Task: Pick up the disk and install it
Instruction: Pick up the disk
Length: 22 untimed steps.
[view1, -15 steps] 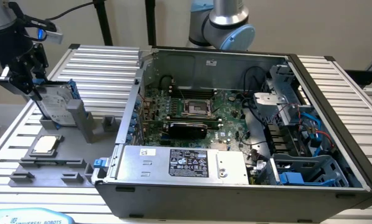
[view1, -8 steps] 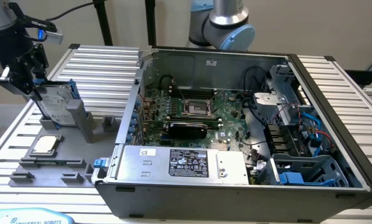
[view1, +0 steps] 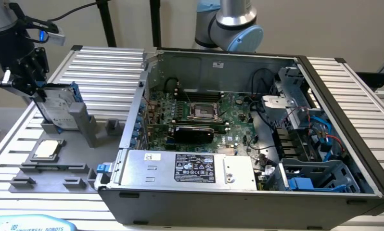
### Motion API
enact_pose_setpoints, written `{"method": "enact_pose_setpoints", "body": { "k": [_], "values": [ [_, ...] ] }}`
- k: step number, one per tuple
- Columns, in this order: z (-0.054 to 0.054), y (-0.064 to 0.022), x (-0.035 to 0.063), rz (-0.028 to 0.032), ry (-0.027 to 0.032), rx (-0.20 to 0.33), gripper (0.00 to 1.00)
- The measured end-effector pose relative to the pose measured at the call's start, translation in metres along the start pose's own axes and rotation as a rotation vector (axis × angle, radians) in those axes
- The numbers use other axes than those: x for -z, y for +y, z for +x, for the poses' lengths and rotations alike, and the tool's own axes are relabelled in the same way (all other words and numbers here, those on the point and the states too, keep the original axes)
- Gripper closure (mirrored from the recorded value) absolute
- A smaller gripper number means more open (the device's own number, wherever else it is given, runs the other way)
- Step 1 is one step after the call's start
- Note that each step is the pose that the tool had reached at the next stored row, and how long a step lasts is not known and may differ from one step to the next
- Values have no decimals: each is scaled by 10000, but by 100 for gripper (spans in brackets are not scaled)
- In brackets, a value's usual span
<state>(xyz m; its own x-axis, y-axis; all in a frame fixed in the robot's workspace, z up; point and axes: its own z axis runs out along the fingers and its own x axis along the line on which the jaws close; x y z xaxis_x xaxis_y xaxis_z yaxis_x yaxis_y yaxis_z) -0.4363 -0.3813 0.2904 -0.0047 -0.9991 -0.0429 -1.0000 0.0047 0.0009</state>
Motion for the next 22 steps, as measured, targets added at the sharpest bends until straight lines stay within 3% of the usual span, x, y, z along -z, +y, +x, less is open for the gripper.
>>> {"method": "enact_pose_setpoints", "body": {
  "k": [3, 22],
  "values": [
    [0, 0, 0, 0, 0, 0, 67],
    [70, 0, 0, 1, -2, 0, 67]
  ]
}}
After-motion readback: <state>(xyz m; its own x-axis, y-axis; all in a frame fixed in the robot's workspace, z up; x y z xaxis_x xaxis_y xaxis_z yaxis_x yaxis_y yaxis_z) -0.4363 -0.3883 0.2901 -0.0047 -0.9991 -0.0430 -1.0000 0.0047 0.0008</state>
